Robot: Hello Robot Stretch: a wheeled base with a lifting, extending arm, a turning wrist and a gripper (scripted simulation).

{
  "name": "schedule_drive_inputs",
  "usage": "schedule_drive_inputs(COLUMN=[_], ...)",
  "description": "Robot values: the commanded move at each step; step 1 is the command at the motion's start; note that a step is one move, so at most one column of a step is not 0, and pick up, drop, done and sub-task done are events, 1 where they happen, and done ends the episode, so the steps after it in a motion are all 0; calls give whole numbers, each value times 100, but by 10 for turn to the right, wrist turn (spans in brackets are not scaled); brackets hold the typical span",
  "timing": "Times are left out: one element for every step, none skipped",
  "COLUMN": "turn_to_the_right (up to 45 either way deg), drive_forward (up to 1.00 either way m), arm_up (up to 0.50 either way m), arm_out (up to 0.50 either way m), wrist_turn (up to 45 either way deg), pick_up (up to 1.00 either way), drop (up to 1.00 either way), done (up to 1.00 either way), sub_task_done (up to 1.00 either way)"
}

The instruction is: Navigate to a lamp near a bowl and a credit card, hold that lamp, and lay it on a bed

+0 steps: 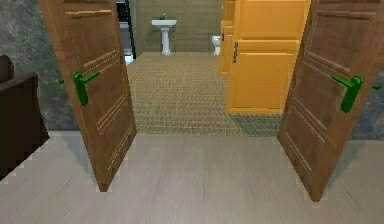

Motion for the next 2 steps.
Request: schedule_drive_inputs(turn_to_the_right=[0,-450], drive_forward=[20,0], arm_up=[0,0], arm_out=[0,0], wrist_turn=[0,0], pick_up=[0,0], drop=[0,0], done=[0,0], sub_task_done=[0,0])
